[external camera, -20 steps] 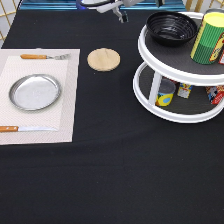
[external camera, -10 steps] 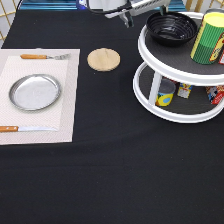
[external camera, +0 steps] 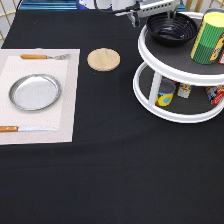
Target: Pick up the bowl from the lazy Susan and put bowl on the plate
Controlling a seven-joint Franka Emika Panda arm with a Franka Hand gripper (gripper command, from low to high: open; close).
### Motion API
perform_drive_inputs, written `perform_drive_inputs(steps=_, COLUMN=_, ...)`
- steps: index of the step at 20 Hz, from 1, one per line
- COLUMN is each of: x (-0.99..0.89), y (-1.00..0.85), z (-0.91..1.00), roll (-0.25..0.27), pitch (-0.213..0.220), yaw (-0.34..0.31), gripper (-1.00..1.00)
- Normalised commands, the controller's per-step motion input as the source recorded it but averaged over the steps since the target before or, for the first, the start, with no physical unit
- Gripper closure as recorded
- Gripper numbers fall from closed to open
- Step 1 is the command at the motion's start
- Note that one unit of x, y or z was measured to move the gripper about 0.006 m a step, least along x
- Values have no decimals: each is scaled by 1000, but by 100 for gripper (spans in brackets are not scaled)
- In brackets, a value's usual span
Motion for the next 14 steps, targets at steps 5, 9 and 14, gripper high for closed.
perform_drive_inputs(steps=5, x=-24, y=-81, z=-100, roll=-13, pitch=0, yaw=-18, gripper=-100)
perform_drive_inputs(steps=9, x=-179, y=144, z=-124, roll=-56, pitch=-22, yaw=-14, gripper=100)
perform_drive_inputs(steps=14, x=-267, y=63, z=-83, roll=-41, pitch=-41, yaw=-2, gripper=100)
